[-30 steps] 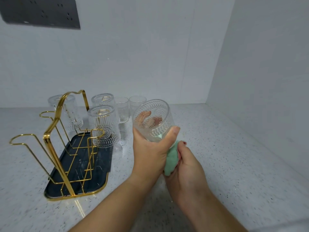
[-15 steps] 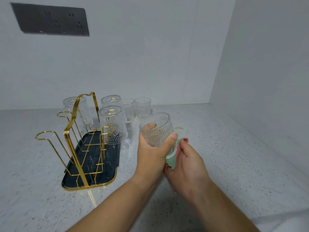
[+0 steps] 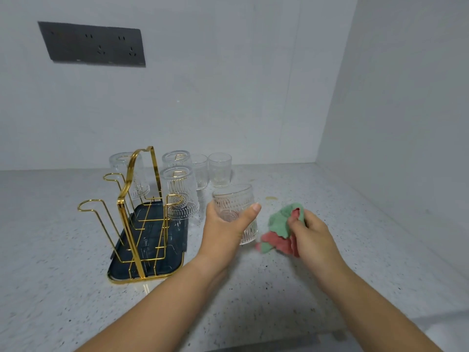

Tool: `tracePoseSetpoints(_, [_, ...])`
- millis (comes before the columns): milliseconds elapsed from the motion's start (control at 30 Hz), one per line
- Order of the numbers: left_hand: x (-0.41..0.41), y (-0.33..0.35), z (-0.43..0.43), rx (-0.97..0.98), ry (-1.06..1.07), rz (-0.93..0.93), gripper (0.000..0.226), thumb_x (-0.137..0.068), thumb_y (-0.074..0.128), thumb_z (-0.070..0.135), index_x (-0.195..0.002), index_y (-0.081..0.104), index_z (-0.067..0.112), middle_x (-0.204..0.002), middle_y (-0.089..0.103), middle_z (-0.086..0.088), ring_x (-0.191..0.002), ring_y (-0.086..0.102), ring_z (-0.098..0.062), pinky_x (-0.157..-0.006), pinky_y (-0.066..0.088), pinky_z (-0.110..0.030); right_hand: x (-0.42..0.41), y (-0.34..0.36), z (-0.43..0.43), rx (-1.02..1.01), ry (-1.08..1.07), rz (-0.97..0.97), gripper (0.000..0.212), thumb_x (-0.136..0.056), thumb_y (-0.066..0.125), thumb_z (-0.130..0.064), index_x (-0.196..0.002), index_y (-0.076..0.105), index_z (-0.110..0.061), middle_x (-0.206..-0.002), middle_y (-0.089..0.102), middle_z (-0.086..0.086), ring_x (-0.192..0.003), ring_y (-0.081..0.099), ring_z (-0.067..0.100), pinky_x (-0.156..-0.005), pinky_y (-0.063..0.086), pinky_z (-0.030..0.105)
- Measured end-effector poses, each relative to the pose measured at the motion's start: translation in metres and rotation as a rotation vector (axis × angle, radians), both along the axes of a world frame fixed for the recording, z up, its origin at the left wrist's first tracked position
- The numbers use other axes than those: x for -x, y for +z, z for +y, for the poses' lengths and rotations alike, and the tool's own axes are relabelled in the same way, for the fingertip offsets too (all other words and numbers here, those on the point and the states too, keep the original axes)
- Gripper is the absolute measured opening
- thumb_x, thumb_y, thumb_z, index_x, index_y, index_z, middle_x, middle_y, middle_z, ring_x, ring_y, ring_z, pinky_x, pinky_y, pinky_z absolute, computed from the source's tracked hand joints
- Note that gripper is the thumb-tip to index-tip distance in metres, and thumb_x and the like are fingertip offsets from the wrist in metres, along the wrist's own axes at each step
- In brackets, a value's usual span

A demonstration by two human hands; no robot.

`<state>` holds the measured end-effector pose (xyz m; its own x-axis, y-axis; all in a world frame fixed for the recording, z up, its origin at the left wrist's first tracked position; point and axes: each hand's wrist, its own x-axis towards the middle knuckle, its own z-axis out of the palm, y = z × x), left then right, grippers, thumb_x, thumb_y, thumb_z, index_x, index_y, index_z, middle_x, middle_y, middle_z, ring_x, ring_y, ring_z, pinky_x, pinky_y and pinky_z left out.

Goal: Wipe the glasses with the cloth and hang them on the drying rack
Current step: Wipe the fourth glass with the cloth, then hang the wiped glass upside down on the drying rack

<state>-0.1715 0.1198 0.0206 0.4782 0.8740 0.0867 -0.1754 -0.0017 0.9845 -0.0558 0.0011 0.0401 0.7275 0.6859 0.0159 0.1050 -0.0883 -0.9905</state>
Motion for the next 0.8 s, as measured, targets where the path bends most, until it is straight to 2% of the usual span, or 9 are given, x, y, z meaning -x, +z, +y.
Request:
tracePoseSetpoints(133, [0.006,0.004,-0.001,0.119,-0.049,0.058,0.099,-0.055,0.095,0.064,-0.133,0.049,0.023,-0.126,0.071,0.000,-0.115,0.071,-0.019,-0.106,0.055,-0.050,-0.013,-0.007,-0.001,0.147,0.085,-0.365,0.030,-0.109,0.044,-0.031,-0.099,0.063,-0.011,-0.083,0.069,-0.001,-0.065,0.066,-0.012,-0.055,0.043,0.006])
tracePoseSetpoints(200, [0.008,0.006,-0.003,0.170,-0.085,0.054,0.094,-0.062,0.095,0.055,-0.134,0.047,0.019,-0.126,0.071,-0.004,-0.112,0.072,-0.021,-0.103,0.057,-0.047,-0.018,-0.013,-0.002,0.261,0.129,-0.551,0.031,-0.108,0.042,-0.036,-0.090,0.059,-0.018,-0.074,0.063,-0.009,-0.059,0.060,-0.008,-0.055,0.040,0.010])
tracePoseSetpoints(300, [0.011,0.006,-0.006,0.196,-0.122,0.062,0.072,-0.078,0.087,0.041,-0.132,0.045,0.018,-0.126,0.069,-0.006,-0.111,0.071,-0.020,-0.091,0.057,-0.037,-0.021,-0.024,-0.003,0.405,0.248,-0.660,0.037,-0.108,0.040,-0.041,-0.085,0.056,-0.018,-0.076,0.066,-0.003,-0.064,0.059,0.008,-0.065,0.046,0.025])
tracePoseSetpoints(367, [0.013,0.005,-0.007,0.196,-0.134,0.086,0.063,-0.086,0.084,0.034,-0.131,0.044,0.017,-0.126,0.068,-0.005,-0.110,0.070,-0.017,-0.085,0.054,-0.032,-0.019,-0.028,-0.004,0.457,0.348,-0.678,0.038,-0.108,0.039,-0.044,-0.092,0.064,-0.020,-0.092,0.074,-0.002,-0.083,0.067,0.010,-0.085,0.055,0.039])
tracePoseSetpoints(400, [0.014,0.004,-0.007,0.203,-0.142,0.088,0.062,-0.087,0.084,0.032,-0.131,0.044,0.017,-0.126,0.068,-0.006,-0.108,0.071,-0.017,-0.083,0.054,-0.032,-0.017,-0.028,-0.005,0.499,0.403,-0.720,0.038,-0.107,0.038,-0.049,-0.107,0.069,-0.027,-0.115,0.073,-0.007,-0.106,0.065,0.007,-0.101,0.051,0.042])
tracePoseSetpoints(467, [0.016,0.001,-0.007,0.216,-0.153,0.090,0.065,-0.085,0.087,0.031,-0.130,0.043,0.016,-0.128,0.068,-0.010,-0.107,0.073,-0.020,-0.083,0.056,-0.033,-0.016,-0.027,-0.005,0.572,0.459,-0.789,0.048,-0.103,0.034,-0.062,-0.138,0.059,-0.040,-0.148,0.051,-0.017,-0.143,0.039,0.008,-0.123,0.028,0.043])
tracePoseSetpoints(567, [0.023,0.000,-0.009,0.239,-0.176,0.098,0.055,-0.092,0.080,0.024,-0.131,0.041,0.015,-0.128,0.067,-0.014,-0.102,0.074,-0.022,-0.074,0.059,-0.029,-0.015,-0.022,-0.004,0.459,0.445,-0.710,0.043,-0.100,0.037,-0.065,-0.122,0.068,-0.045,-0.130,0.055,-0.031,-0.134,0.046,0.006,-0.111,0.037,0.031])
tracePoseSetpoints(667, [0.026,0.002,-0.011,0.265,-0.189,0.079,0.051,-0.095,0.075,0.019,-0.133,0.042,0.014,-0.125,0.068,-0.015,-0.094,0.075,-0.020,-0.065,0.059,-0.025,-0.005,-0.009,-0.002,0.235,0.355,-0.502,0.025,-0.101,0.052,-0.052,-0.115,0.070,-0.040,-0.124,0.060,-0.028,-0.115,0.057,-0.007,-0.093,0.046,0.014])
tracePoseSetpoints(800, [0.026,0.012,-0.014,0.276,-0.194,-0.020,0.069,-0.081,0.083,0.031,-0.136,0.045,0.014,-0.115,0.077,-0.010,-0.102,0.078,-0.025,-0.094,0.061,-0.044,0.009,0.003,0.000,0.061,0.376,-0.395,0.035,-0.098,0.064,-0.039,-0.132,0.061,-0.031,-0.129,0.067,-0.016,-0.118,0.062,-0.006,-0.103,0.053,0.024])
